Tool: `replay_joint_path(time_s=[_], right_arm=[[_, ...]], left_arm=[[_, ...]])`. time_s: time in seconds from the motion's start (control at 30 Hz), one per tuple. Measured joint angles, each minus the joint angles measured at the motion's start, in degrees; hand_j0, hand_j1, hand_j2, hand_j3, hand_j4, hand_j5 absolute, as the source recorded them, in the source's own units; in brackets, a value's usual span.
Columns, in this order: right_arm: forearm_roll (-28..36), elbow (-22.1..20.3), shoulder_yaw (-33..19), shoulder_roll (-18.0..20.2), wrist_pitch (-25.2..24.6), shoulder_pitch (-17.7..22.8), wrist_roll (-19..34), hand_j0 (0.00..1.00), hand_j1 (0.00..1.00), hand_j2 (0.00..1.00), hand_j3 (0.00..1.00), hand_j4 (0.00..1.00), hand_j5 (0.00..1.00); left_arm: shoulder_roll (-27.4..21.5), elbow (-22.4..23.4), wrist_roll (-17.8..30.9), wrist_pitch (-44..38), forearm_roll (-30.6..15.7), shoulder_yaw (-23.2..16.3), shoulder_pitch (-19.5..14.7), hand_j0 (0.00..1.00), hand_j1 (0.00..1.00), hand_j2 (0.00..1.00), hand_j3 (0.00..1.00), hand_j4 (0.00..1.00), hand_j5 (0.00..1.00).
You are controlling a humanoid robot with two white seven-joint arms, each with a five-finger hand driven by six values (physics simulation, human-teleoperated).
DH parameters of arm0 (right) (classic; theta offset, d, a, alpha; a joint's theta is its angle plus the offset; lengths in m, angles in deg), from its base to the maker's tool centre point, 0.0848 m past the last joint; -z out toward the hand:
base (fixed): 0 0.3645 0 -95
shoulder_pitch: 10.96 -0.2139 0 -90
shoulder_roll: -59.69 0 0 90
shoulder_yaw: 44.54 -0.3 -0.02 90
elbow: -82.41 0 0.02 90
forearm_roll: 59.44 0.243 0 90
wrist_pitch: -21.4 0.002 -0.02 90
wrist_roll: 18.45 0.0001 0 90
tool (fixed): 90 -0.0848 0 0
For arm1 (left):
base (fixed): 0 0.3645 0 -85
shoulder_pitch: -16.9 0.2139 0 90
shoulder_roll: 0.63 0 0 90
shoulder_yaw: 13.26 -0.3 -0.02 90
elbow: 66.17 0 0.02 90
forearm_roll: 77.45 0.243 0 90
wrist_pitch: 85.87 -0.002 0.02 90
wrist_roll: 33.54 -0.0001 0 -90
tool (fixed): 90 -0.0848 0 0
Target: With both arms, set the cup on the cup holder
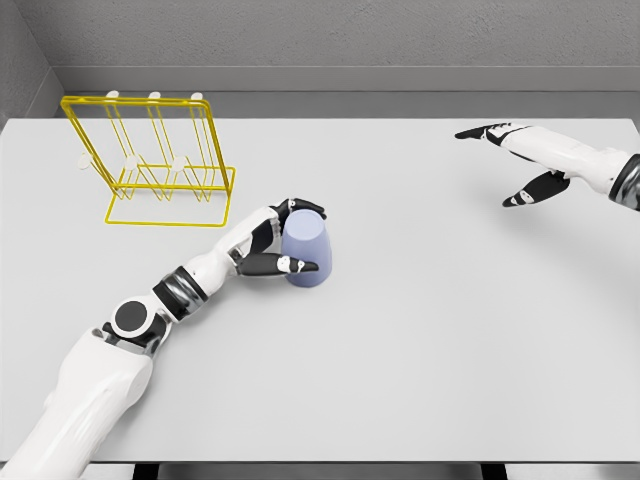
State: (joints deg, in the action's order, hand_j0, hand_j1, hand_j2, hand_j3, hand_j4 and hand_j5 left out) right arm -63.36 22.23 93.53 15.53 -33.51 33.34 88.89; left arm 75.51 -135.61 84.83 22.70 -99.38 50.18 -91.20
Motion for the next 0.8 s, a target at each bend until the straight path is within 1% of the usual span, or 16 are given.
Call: replay_joint_path(time_s=[0.23,0.37,0.5,0.53,0.67,0.77,0.8], right_arm=[[0.0,0.0,0.0,0.1,0.0,0.0,0.0,1.0,1.0,1.0,1.0,1.0,1.0],[0.0,0.0,-0.1,0.1,0.0,0.0,0.0,1.0,1.0,1.0,1.0,1.0,1.0],[0.0,0.0,-0.1,0.1,0.0,0.0,0.0,1.0,1.0,1.0,1.0,1.0,1.0],[0.0,0.0,-0.1,0.1,0.0,0.0,0.0,1.0,1.0,1.0,1.0,1.0,1.0],[0.0,0.0,-0.1,0.1,0.0,0.0,0.0,1.0,1.0,1.0,1.0,1.0,1.0],[0.0,0.0,-0.1,0.1,0.0,0.0,0.0,1.0,1.0,1.0,1.0,1.0,1.0],[0.0,0.0,-0.1,0.1,0.0,0.0,0.0,1.0,1.0,1.0,1.0,1.0,1.0]], left_arm=[[-0.1,-1.5,0.2,0.0,-0.2,0.0,0.4,0.45,0.45,0.45,0.45,0.45,0.45],[-0.6,-4.0,0.5,0.1,-0.7,0.4,1.5,0.45,0.45,0.45,0.45,0.45,0.45],[-2.3,-9.0,0.7,0.0,-2.8,0.6,3.6,0.45,0.45,0.45,0.45,0.45,0.45],[-3.2,-10.6,0.6,0.0,-3.5,0.9,4.7,0.45,0.45,0.45,0.45,0.45,0.45],[-7.8,-16.8,0.6,-0.1,-6.9,2.0,6.1,0.45,0.45,0.45,0.45,0.45,0.45],[-11.0,-20.7,0.5,-0.2,-8.8,3.9,8.3,0.45,0.45,0.45,0.45,0.45,0.45],[-12.0,-21.7,0.5,-0.2,-9.5,4.6,8.3,0.45,0.45,0.45,0.45,0.45,0.45]])
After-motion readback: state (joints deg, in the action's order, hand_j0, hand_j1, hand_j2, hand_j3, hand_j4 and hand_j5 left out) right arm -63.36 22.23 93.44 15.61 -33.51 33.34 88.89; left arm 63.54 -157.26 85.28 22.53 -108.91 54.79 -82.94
